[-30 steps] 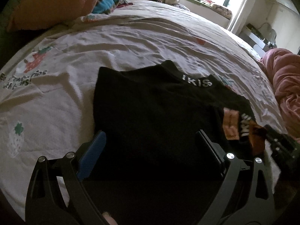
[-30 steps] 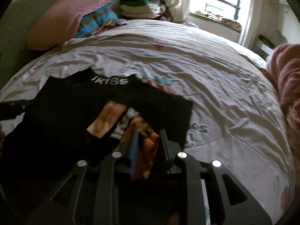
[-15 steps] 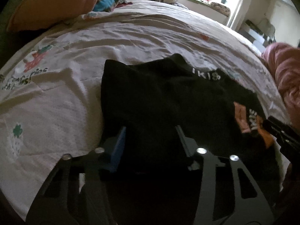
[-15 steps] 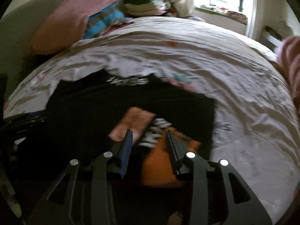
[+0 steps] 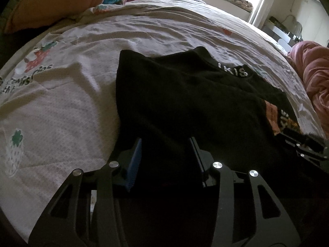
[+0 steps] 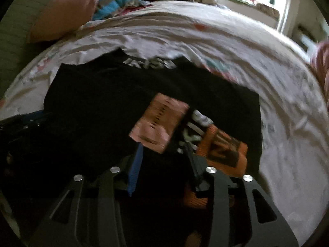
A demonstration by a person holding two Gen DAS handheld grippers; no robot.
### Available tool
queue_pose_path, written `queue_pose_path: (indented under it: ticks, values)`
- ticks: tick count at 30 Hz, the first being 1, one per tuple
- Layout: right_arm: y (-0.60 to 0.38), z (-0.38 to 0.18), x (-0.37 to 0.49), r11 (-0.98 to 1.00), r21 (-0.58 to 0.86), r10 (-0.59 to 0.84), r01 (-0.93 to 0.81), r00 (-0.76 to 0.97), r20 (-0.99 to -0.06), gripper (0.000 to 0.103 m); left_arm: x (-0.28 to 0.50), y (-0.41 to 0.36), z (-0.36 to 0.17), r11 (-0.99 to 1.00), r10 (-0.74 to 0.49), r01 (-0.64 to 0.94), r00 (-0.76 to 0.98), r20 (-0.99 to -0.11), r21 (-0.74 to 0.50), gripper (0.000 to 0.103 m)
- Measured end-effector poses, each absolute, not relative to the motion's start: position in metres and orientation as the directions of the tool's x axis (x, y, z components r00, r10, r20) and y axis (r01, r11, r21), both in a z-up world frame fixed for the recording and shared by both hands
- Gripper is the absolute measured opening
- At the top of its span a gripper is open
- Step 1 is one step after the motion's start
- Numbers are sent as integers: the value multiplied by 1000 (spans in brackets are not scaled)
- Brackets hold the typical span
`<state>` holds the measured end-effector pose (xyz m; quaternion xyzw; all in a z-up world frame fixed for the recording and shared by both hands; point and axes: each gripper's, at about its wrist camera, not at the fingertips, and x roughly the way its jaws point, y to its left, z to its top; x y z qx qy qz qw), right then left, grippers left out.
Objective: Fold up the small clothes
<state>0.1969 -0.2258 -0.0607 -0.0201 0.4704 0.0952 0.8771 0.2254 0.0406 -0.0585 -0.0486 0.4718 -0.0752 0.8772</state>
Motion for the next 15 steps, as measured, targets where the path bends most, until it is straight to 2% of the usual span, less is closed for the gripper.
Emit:
queue_pose_path:
  ticks: [4, 9, 11, 13, 15]
  values:
    - [-240, -64, 192, 979, 123, 194, -164, 542, -818, 32, 223, 39, -59, 985, -171, 86, 546, -820, -148, 38]
    - [-230, -63, 190, 983, 70, 154, -170, 558, -815, 35, 223, 39, -59, 984, -176, 83, 545, -820, -157, 38]
    - [-230, -61, 189, 982, 75, 160, -171, 567, -808, 38, 222, 38, -58, 985, -173, 85, 547, -819, -152, 38]
    - [-230, -55, 183, 980, 82, 174, -180, 583, -794, 49, 222, 37, -57, 985, -173, 85, 549, -818, -151, 38]
    - [-228, -51, 179, 981, 74, 170, -182, 597, -784, 52, 221, 37, -56, 984, -177, 86, 552, -815, -156, 38]
